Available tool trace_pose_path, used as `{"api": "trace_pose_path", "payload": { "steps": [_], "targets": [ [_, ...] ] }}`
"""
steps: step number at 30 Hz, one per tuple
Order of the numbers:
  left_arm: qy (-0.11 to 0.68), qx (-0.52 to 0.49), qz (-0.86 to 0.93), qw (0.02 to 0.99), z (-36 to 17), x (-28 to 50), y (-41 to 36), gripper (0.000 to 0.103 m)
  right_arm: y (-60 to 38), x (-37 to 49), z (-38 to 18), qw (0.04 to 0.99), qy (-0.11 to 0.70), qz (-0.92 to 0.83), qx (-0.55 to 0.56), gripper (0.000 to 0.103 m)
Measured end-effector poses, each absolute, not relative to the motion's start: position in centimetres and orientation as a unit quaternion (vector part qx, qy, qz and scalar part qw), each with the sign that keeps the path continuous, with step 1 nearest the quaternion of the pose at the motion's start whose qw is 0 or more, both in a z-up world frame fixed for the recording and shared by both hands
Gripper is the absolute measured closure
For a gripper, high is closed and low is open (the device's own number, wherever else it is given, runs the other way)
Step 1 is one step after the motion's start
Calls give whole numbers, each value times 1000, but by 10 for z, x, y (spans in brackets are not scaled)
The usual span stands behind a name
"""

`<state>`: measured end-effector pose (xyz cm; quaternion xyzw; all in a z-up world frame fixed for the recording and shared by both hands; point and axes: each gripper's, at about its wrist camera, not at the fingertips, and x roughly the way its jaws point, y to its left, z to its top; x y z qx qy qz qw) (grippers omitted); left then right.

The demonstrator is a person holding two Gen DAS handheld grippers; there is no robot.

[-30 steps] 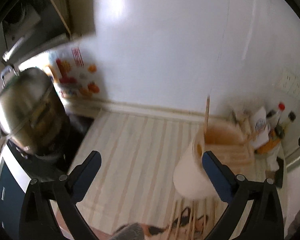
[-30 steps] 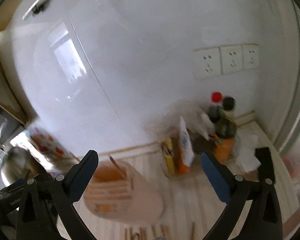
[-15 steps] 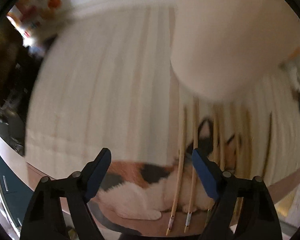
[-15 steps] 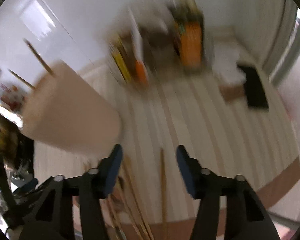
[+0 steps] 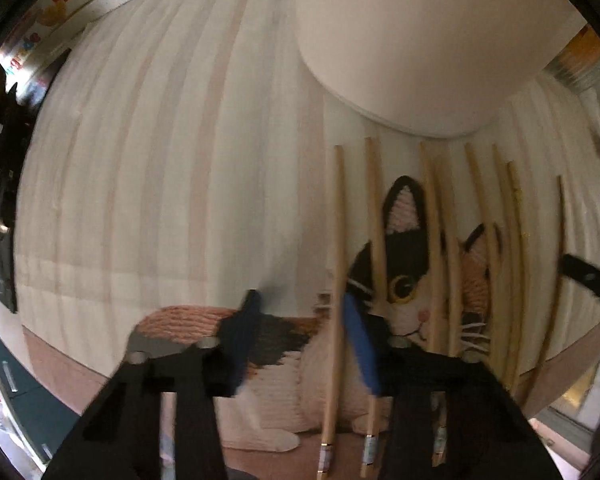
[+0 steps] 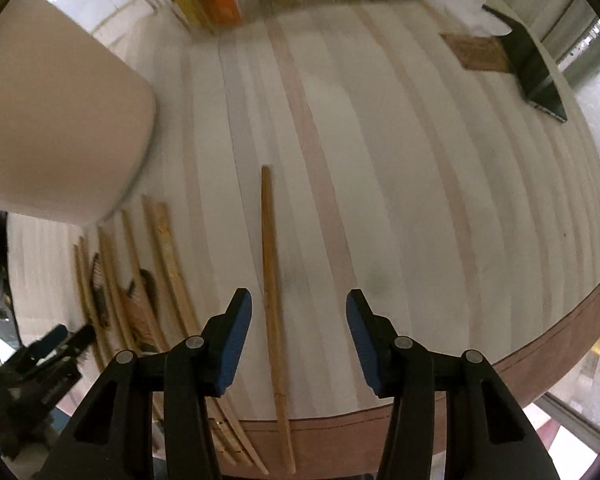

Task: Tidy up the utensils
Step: 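Grasp another chopstick on the mat with the left tool while the right tool grasps one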

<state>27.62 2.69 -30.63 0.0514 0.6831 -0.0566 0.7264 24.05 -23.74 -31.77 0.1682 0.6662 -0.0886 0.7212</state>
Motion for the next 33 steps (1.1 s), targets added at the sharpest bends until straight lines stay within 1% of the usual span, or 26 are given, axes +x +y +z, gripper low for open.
{"api": "trace_pose_path", "payload": {
  "steps": [1,2,3,4,5,6,7,8,9,14,23,33],
  "targets": [
    [682,53,-54,728,-306,276,27,88,-235,241,-322,718,670,-88,164,51],
    [680,59,-53,729,-305,276,26,95,-234,242,-326,716,675,-89,158,50],
    [680,62,-51,729,-307,276,26,98,-232,242,-327,719,673,-91,151,53],
    [680,60,-47,729,-307,276,27,98,-228,244,-327,722,672,-92,137,54],
    [680,59,-46,729,-307,276,29,98,-227,245,-330,722,674,-93,122,62],
    [681,58,-44,729,-307,277,31,98,-223,245,-331,725,674,-98,100,72],
    [682,57,-43,728,-304,278,37,98,-220,244,-331,728,673,-102,83,78],
    [682,55,-42,728,-303,278,41,98,-219,243,-331,730,672,-98,80,87],
    [682,55,-41,728,-301,277,46,98,-218,241,-331,728,674,-97,76,94],
    [684,47,-39,727,-298,274,64,98,-220,222,-334,720,683,-93,82,95],
    [683,43,-36,728,-299,268,69,98,-226,192,-337,713,692,-83,81,95],
    [686,42,-35,725,-301,274,64,98,-205,215,-339,701,704,-94,65,94]
  ]
}}
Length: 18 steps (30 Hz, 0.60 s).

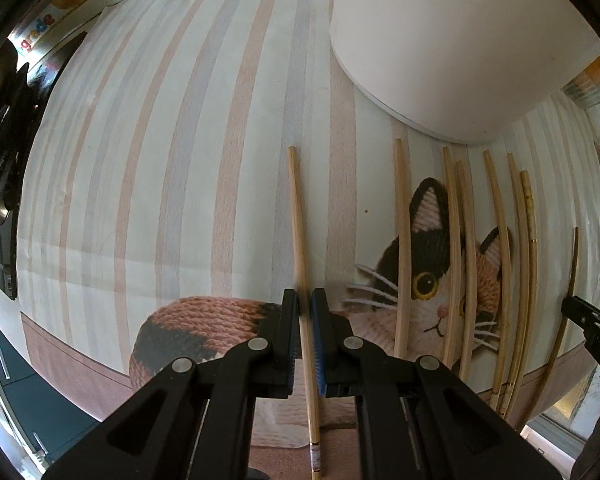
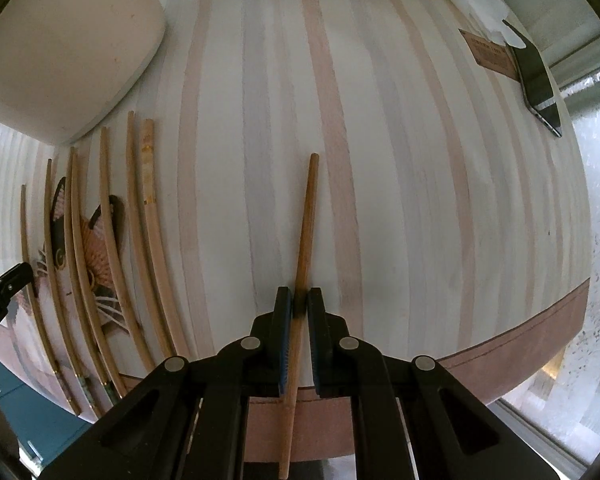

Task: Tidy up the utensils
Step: 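Grasp another chopstick on the mat with the left tool while the right tool grasps one, then carry the left tool's chopstick above the holder while the right tool carries its own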

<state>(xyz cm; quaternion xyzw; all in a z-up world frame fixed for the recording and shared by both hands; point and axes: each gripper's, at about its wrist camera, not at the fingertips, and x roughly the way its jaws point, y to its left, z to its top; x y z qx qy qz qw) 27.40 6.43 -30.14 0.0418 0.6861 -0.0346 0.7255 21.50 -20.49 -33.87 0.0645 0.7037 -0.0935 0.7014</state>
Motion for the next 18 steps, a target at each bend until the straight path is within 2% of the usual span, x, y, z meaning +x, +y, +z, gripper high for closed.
{"api": "trace_pose_path", "payload": {
  "steps": [12,18],
  "targets": [
    [676,58,-15,735,-299,273,56,99,-201,232,-336,701,703,-96,71,96],
    [629,69,4,775,-261,273,62,99,-209,230,-316,723,679,-102,76,96]
  ]
}}
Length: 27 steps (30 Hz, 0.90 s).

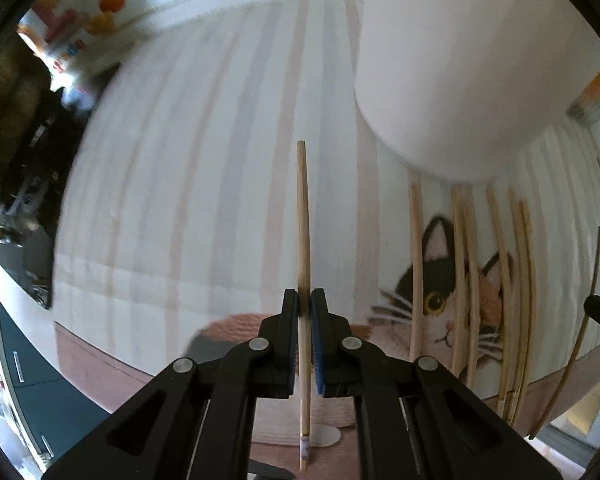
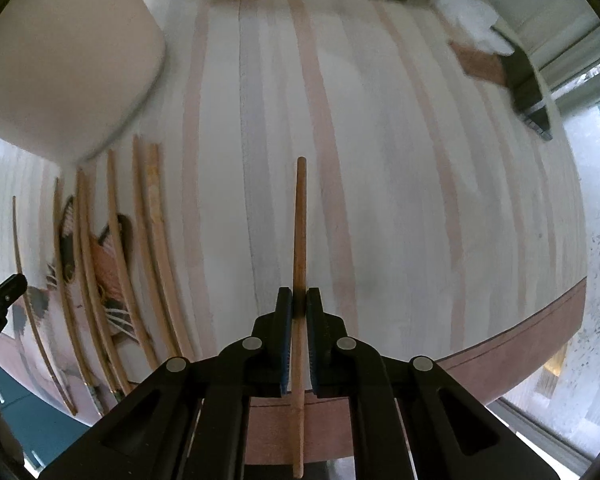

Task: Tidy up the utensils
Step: 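Carry the left tool's chopstick above the holder while the right tool carries its own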

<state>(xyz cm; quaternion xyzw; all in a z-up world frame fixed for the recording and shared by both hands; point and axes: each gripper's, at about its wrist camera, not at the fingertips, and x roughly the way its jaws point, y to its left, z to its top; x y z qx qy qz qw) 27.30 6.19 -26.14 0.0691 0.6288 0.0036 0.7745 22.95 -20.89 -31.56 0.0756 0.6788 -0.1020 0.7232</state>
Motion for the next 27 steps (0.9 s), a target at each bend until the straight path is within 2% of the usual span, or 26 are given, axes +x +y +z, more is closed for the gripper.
{"api": "trace_pose_path", "payload": {
  "steps": [10,19,27],
  "targets": [
    [535,51,15,843,-173,280,72,99,-208,239,-230,805,579,-110,73,96],
    [429,2,-5,903,-59,286,83,99,-211,248,-143,869,471,-95,121,96],
    [366,-57,-51,928,45,302,79,99,-200,268,-51,904,400,-29,149,96]
  ]
}}
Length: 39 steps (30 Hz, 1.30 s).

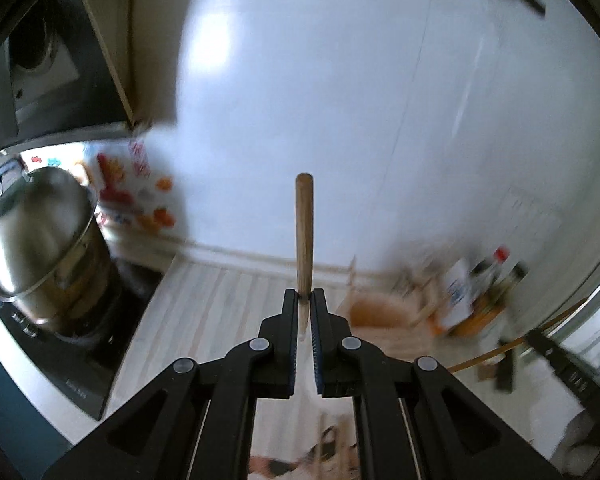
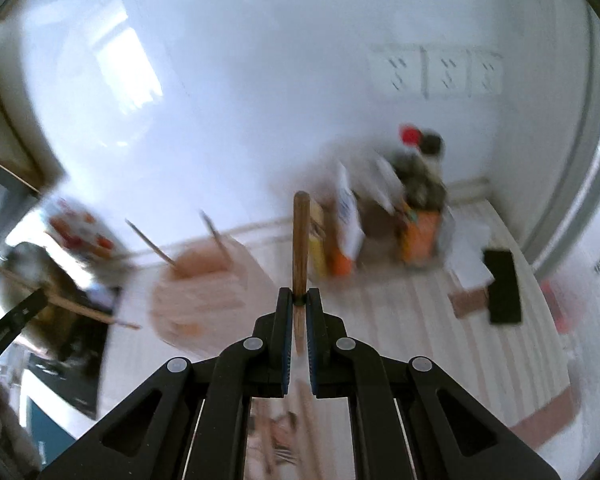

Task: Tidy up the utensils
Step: 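Carry the left tool's chopstick above the holder while the right tool carries its own, then open the left tool into the holder while the right tool releases its chopstick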

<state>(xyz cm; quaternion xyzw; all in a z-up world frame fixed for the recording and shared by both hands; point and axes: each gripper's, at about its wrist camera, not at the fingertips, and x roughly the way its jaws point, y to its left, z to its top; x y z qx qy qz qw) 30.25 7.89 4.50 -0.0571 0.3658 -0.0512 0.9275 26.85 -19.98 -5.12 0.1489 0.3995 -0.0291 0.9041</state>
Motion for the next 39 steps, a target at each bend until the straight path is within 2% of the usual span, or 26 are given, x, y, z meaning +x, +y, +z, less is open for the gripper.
{"api": "trace_pose_path", "payload": {
  "steps": [7,13,17,23,26,29,30,31,32,33,34,36,37,38,39],
  "targets": [
    [345,-82,-91,931,89,325,67,99,-188,287,16,911,371,44,176,96],
    [380,-71,-109,916,69,348,48,99,-184,309,39,918,353,54,173,96],
    [420,-53,-110,899,38,370,31,99,-180,334,33,919,356,40,161,96],
    [481,-31,-115,869,-10,399,17,99,-172,381,-4,902,405,28,146,96],
    [498,-33,-115,859,-16,403,17,98,-166,399,-27,888,436,27,141,96],
    [480,-53,-114,869,-3,395,24,93,-161,412,-49,868,477,36,130,95],
    [474,-54,-108,872,1,393,26,89,-161,414,-54,863,486,40,134,94],
    [465,-46,-93,879,7,389,30,75,-162,413,-57,861,488,41,136,89],
    [457,-42,-81,885,11,385,34,64,-164,412,-56,862,485,37,140,80],
    [451,-40,-72,889,14,384,37,40,-167,408,-54,866,477,33,147,69],
    [441,-37,-57,895,17,379,42,26,-170,403,-50,869,470,29,151,67],
    [420,-33,-33,907,20,369,53,24,-176,393,-44,876,456,19,153,65],
    [415,-31,-24,909,19,364,59,19,-179,388,-40,879,451,14,153,63],
    [415,-30,-20,909,17,361,64,13,-181,381,-38,882,446,7,151,57],
    [415,-30,-15,909,13,357,69,0,-183,377,-35,883,444,1,151,51]
  ]
}}
